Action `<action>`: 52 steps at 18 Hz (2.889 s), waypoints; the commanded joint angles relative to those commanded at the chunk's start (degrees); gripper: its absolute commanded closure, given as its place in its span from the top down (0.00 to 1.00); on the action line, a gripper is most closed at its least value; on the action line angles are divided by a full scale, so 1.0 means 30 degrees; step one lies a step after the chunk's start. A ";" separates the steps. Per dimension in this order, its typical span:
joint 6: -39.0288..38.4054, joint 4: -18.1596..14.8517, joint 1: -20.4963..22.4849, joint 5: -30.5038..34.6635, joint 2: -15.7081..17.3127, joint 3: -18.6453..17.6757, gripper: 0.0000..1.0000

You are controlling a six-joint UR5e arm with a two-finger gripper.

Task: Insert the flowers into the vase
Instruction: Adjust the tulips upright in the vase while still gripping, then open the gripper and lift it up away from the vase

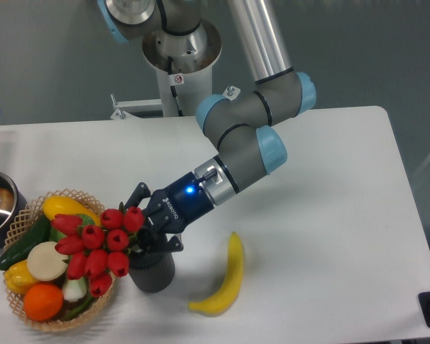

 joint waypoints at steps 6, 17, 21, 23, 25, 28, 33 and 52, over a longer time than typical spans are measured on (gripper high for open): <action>0.0262 0.0029 0.0146 0.0000 -0.0001 -0.0030 0.79; 0.0293 -0.0029 0.0526 0.0964 0.0496 0.0321 1.00; 0.0322 -0.0088 0.0937 0.3565 0.1579 0.0527 1.00; 0.0351 -0.0088 0.0879 0.5411 0.1932 0.0498 1.00; 0.0322 -0.0117 0.0850 0.6850 0.2400 0.0615 1.00; -0.0058 -0.0147 0.0908 0.7439 0.3103 0.0586 1.00; -0.0088 -0.0205 0.1229 1.3994 0.3923 0.0588 1.00; 0.2017 -0.8374 0.2109 2.1236 0.8817 0.3016 1.00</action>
